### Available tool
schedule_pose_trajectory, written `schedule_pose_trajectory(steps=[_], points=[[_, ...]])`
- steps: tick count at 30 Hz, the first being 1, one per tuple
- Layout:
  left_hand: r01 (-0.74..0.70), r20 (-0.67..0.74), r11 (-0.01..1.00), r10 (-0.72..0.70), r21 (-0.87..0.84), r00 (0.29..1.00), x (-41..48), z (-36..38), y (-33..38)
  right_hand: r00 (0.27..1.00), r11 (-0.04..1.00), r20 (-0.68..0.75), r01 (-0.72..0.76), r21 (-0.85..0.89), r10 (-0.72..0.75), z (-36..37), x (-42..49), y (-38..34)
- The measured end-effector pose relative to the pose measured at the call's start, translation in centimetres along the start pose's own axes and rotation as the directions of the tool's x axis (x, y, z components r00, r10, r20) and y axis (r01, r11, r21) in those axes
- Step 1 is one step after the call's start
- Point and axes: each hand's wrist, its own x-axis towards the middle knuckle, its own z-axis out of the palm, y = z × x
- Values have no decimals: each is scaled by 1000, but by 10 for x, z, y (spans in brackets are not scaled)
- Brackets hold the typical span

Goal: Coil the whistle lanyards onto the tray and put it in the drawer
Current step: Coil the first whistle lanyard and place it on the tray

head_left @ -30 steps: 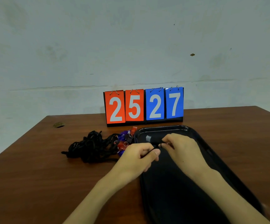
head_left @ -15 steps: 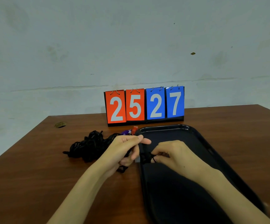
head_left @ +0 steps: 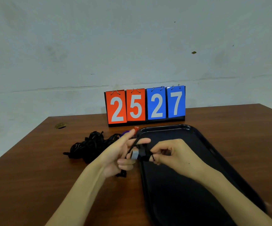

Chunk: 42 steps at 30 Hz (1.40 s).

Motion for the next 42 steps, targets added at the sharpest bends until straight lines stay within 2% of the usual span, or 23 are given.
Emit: schedule_pose_trajectory(steps=[4, 8, 12, 16, 23, 29, 33, 37, 42], points=[[10, 42, 1000, -10, 1, 999, -1, -1, 2, 995, 993, -96, -7, 121, 19, -6, 0, 1], [27, -14, 977, -24, 212, 1000, -1, 7, -1, 973, 984, -226, 0, 178, 41, -8, 1, 6], [-11, -19, 952, 18, 305, 1000, 0, 11, -1, 947, 987, -312, -32, 159, 81, -8, 4, 9], [-33, -72, 875, 78, 482, 994, 1, 15, -2, 905, 986, -406, -70, 150, 126, -7, 6, 12], [-63, -19, 782, 95, 620, 995, 1, 17, -5, 836, 981, -529, -189, -34, 143, -8, 9, 25], [-120, 51, 819, 110, 562, 993, -6, 14, 0, 835, 954, -546, -212, -213, 64, -10, 10, 32], [-192, 149, 862, 137, 469, 979, -9, 13, 3, 867, 920, -496, -230, -317, 46, -8, 10, 34], [-223, 310, 900, 105, 374, 945, -11, 12, 6, 940, 897, -338, -186, -400, 44, -7, 8, 31], [-207, 295, 924, 110, 321, 949, -11, 5, 10, 998, 906, -70, -32, -422, 2, -6, 5, 21]])
